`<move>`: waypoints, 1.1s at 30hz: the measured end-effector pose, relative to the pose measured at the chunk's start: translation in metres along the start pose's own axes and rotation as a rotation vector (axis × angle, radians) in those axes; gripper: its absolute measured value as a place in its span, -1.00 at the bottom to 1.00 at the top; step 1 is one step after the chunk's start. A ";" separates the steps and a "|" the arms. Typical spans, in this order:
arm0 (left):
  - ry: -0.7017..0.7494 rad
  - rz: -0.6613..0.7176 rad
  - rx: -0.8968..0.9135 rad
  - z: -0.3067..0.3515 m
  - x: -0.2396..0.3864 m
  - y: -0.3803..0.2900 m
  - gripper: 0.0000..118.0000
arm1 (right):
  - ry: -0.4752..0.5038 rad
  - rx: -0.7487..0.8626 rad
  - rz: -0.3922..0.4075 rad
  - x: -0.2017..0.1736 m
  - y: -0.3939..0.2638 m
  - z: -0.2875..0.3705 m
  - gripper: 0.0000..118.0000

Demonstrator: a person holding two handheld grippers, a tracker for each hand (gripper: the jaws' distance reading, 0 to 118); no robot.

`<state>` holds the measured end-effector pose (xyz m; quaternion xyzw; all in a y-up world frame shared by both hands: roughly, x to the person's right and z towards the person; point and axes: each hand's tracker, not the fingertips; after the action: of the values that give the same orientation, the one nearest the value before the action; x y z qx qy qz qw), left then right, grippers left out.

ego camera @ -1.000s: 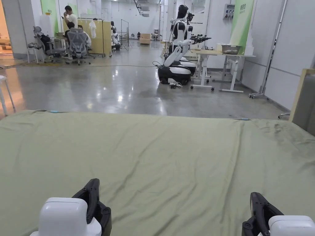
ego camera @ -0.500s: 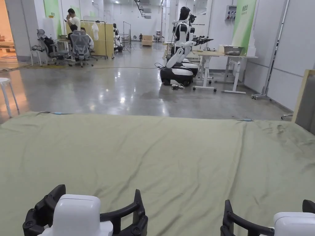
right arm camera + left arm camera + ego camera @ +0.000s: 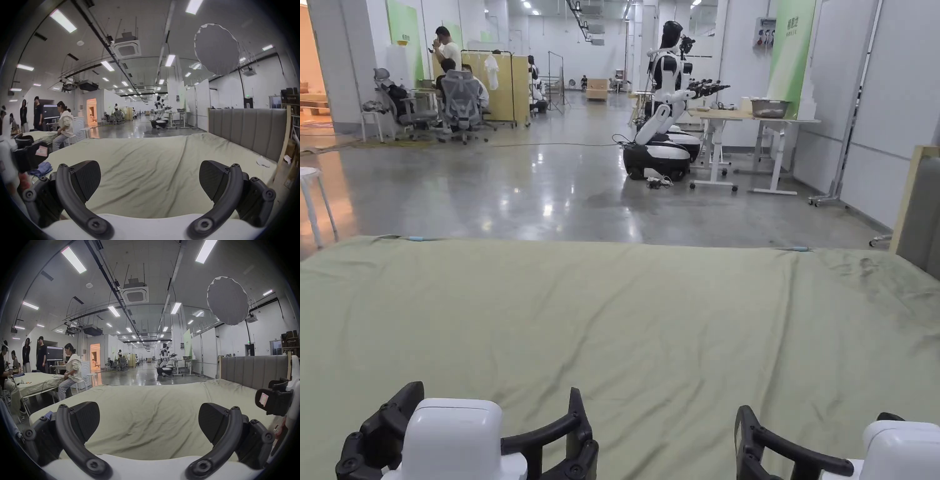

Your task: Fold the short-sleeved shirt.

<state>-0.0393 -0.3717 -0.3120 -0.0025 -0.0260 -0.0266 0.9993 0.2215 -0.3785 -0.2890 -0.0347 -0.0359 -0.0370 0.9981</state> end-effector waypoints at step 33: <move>-0.052 0.049 0.018 0.010 0.002 0.017 1.00 | -0.046 0.043 0.041 -0.024 0.028 0.016 1.00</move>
<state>-0.0365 -0.3550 -0.3016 0.0049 -0.0522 -0.0016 0.9986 0.1986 -0.3477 -0.2765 -0.0147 -0.0587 -0.0151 0.9981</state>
